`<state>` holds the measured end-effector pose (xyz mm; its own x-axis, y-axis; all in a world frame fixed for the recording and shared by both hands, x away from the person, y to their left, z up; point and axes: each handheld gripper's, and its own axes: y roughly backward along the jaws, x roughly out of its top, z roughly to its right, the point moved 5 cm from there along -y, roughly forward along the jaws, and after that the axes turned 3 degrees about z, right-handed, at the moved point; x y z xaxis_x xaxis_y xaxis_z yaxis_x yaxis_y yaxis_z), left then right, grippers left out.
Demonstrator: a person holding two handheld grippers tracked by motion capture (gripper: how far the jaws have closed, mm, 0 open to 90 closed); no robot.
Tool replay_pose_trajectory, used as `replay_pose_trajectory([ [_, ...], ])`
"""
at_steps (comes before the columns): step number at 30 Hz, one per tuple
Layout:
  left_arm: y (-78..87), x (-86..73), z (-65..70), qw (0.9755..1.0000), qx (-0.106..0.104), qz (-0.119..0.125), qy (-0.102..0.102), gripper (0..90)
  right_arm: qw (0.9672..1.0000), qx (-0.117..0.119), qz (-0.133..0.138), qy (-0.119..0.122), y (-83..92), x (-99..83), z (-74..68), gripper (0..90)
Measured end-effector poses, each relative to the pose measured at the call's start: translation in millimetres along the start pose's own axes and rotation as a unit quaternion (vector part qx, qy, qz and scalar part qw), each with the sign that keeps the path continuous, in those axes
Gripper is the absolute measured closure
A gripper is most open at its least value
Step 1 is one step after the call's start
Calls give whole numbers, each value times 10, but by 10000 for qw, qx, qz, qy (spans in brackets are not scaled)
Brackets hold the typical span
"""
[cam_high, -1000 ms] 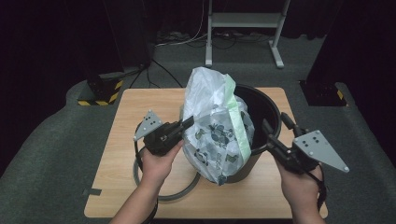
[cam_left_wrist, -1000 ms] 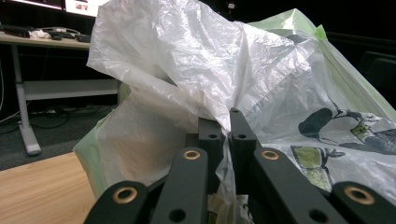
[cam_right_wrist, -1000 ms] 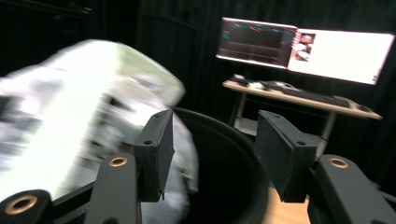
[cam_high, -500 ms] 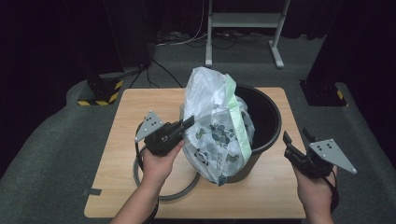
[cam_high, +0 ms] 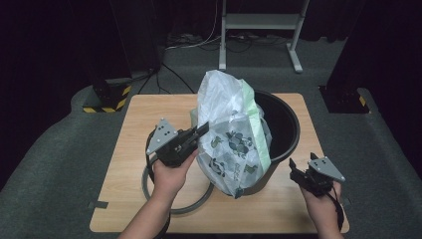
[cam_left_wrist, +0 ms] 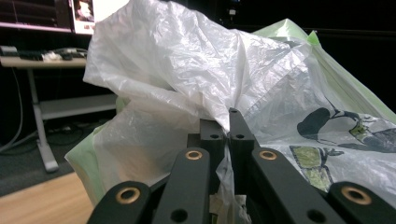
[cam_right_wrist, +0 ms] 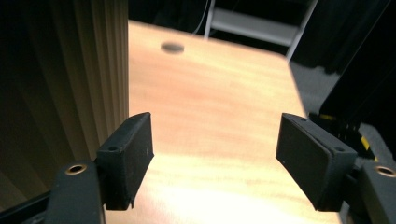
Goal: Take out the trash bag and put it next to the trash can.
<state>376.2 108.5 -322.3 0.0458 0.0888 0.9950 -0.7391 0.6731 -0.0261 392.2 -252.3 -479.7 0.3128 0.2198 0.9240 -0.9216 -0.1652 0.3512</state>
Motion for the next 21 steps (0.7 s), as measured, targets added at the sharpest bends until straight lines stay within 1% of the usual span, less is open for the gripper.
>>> replay_pose_trajectory([
  [2,-10,37,-8,9999,26,100,14,884,9997,36,-231,56,-78,-98,-13,235],
  [4,-34,72,-14,9999,36,131,44,885,9990,-30,-450,76,-152,-187,-5,237],
  [6,-51,118,-12,9998,52,204,21,885,9982,-34,-594,23,-206,-264,5,237],
  [8,-57,174,4,9995,51,313,-47,885,9979,-38,-648,43,-241,-318,25,237],
  [9,-60,200,14,9993,34,363,-51,886,9977,-88,-667,57,-254,-338,37,237],
  [13,-97,301,37,9986,-8,529,-92,887,9968,-135,-786,45,-267,-399,57,232],
  [15,-118,363,55,9981,-29,587,-157,888,9962,-154,-859,39,-268,-422,56,231],
  [18,-150,487,90,9968,-76,766,-195,889,9958,-163,-898,31,-273,-444,62,231],
  [21,-186,617,136,9953,-130,905,-322,890,9956,-146,-926,-17,-276,-465,58,231],
])
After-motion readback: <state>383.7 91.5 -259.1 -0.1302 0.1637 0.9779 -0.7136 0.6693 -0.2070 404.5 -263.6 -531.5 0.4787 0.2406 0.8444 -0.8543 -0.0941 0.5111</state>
